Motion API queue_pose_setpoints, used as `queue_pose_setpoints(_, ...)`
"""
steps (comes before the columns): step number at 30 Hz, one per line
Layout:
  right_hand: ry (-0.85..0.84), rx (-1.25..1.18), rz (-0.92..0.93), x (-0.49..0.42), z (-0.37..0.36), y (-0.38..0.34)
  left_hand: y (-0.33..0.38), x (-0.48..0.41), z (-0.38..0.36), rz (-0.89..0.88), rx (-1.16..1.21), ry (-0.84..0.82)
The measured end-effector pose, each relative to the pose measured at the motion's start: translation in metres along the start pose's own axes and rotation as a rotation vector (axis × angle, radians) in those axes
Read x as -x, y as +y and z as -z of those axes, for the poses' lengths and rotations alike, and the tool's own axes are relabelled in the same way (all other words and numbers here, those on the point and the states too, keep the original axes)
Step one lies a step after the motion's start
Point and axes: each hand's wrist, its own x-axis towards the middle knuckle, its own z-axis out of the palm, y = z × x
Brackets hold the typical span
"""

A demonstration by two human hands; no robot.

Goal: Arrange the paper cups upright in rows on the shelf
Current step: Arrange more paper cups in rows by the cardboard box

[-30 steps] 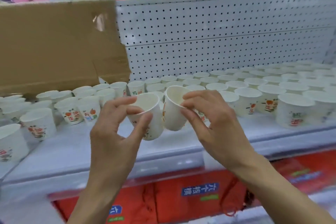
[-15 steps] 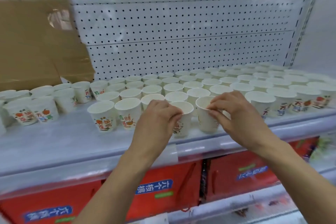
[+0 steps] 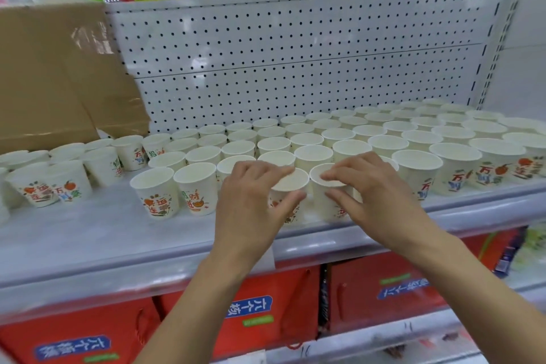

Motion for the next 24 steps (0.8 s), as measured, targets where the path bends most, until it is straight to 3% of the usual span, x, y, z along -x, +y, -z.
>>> queue_pose_setpoints(4, 0.005, 0.049, 0.005, 0.003, 0.006, 0.005, -0.009, 0.008, 0.005, 0.12, 0.181, -0.037)
queue_pose_setpoints(15, -0.017, 0.018, -0.035, 0.002, 0.004, 0.003, -0.007, 0.005, 0.001, 0.089, 0.126, -0.037)
queue_pose_setpoints(24, 0.035, 0.016, -0.031, -0.012, -0.013, -0.026, -0.005, 0.003, 0.01, 0.103, 0.198, -0.16)
